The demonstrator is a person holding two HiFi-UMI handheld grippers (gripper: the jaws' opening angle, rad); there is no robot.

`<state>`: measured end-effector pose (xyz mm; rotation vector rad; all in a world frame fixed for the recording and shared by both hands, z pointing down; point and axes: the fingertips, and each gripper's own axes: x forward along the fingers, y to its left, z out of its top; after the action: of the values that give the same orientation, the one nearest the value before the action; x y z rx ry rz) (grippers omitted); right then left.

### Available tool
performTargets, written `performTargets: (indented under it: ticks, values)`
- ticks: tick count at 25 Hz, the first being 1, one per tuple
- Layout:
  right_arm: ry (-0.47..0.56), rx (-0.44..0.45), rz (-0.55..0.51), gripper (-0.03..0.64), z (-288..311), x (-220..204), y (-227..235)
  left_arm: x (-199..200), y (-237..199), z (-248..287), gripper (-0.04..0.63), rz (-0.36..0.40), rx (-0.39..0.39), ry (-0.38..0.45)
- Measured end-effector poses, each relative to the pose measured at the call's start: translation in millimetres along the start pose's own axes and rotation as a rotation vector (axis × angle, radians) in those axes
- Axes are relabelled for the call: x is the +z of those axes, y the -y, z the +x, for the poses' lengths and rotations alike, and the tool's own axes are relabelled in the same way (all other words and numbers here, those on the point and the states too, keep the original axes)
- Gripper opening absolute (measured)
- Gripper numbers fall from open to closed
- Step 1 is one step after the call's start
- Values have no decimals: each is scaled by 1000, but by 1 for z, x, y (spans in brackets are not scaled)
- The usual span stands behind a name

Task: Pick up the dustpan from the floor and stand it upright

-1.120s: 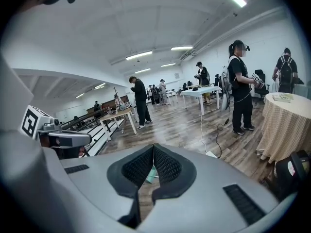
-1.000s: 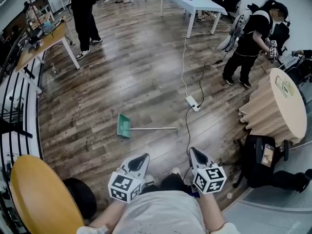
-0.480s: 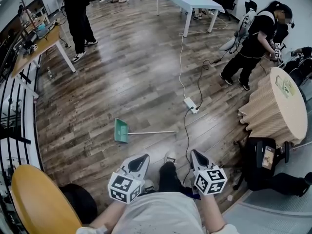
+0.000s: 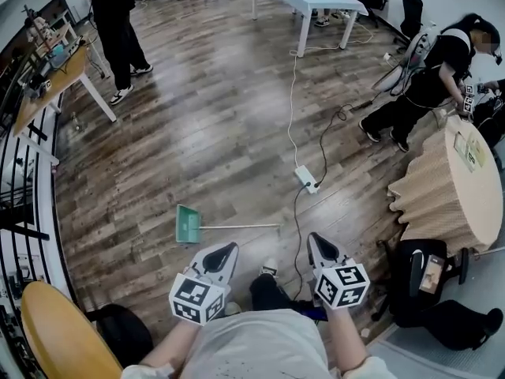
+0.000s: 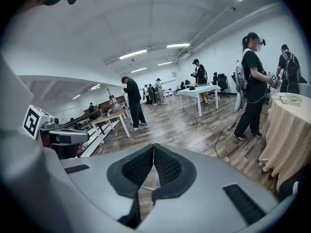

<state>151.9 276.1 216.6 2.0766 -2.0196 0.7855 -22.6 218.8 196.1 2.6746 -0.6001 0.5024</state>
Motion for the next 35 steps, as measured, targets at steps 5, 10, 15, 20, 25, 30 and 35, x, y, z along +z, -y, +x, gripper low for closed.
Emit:
performTargets:
  ticks: [5, 10, 15, 20, 25, 30, 35]
  values:
    - [-7, 37, -21, 26, 30, 29, 38, 29, -8, 45, 23, -7, 20, 17]
    - [-30, 71, -19, 26, 53, 37, 70, 42, -5, 72, 25, -12, 42, 31]
    - [-41, 90, -2, 26, 65, 34, 77, 38, -10, 78, 23, -31, 71, 16]
    - [-50, 80, 12, 26, 72, 35, 77, 44, -24, 81, 25, -33, 73, 12]
    - [-39, 44, 33, 26, 75, 37, 77, 45, -37, 81, 25, -28, 52, -1]
    - [-34, 12, 51, 26, 83, 40, 78, 54, -48, 86, 23, -15, 24, -1]
    - [-41, -3, 50, 26, 91, 39, 74, 53, -58, 90, 25, -18, 3, -14]
